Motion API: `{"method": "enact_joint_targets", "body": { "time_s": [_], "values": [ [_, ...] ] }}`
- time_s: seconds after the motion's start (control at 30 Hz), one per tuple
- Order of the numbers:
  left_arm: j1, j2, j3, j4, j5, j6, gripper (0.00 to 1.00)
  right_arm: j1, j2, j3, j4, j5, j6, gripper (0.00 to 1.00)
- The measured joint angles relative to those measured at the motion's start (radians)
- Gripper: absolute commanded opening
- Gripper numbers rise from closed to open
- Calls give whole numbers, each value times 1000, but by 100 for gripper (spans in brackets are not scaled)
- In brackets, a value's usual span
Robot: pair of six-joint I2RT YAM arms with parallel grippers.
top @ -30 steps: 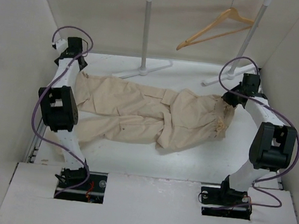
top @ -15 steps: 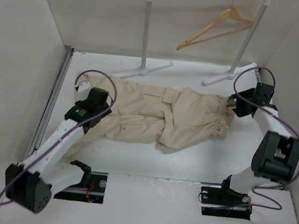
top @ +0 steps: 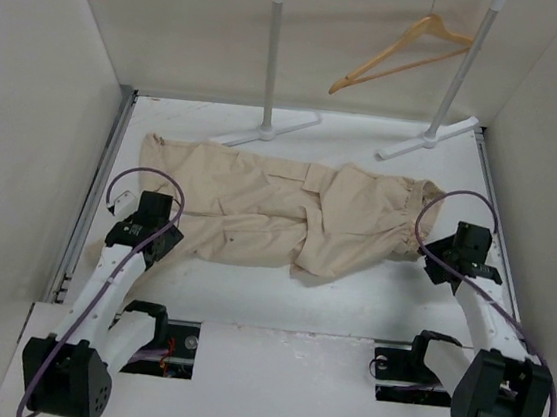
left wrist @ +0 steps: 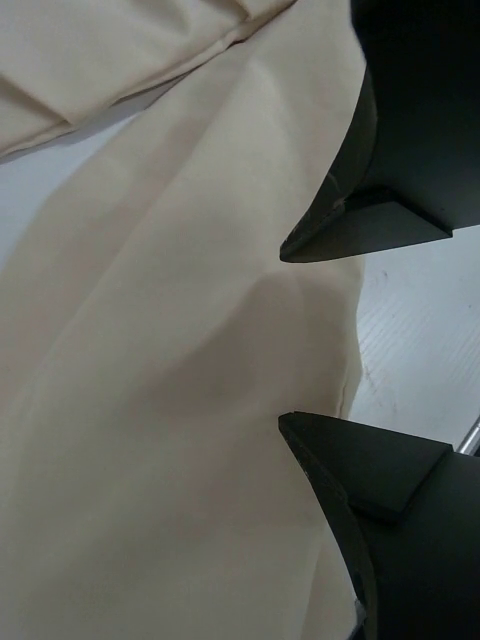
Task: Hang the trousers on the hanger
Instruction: Flatten out the trousers at the center of the board.
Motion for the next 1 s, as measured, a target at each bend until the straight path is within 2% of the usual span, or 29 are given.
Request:
{"method": "enact_joint_targets", "body": {
  "time_s": [0.13,0.23,0.3,0.37,0.4,0.47,0.57,0.67,0.8,0.9,1.0],
  "values": [
    [19,75,-8,97,7,-3,58,4,148,8,43,-30,-21,62],
    [31,137,-20,188,2,-5,49,6,256,38,97,-42,-27,59],
    [43,186,-31,243,-4,-6,32,7,320,69,145,-46,-32,40],
    [61,239,-36,295,-11,-5,15,7,381,103,172,-49,-34,17],
    [70,261,-36,316,-13,-5,10,8,399,117,177,-49,-36,12],
    [90,288,-34,348,-14,-1,6,16,409,143,178,-48,-34,7],
    [129,299,-1,356,-16,8,3,33,341,184,122,-41,-35,6],
    [163,298,79,360,-19,19,3,38,173,254,-10,-42,-48,7],
    [188,297,202,366,-20,30,2,16,-15,450,-210,-48,-96,6],
    [193,297,267,360,-21,39,2,39,-81,550,-288,-44,-106,5],
    [193,299,303,341,-23,53,3,39,-109,556,-338,-73,-113,5]
  ]
}}
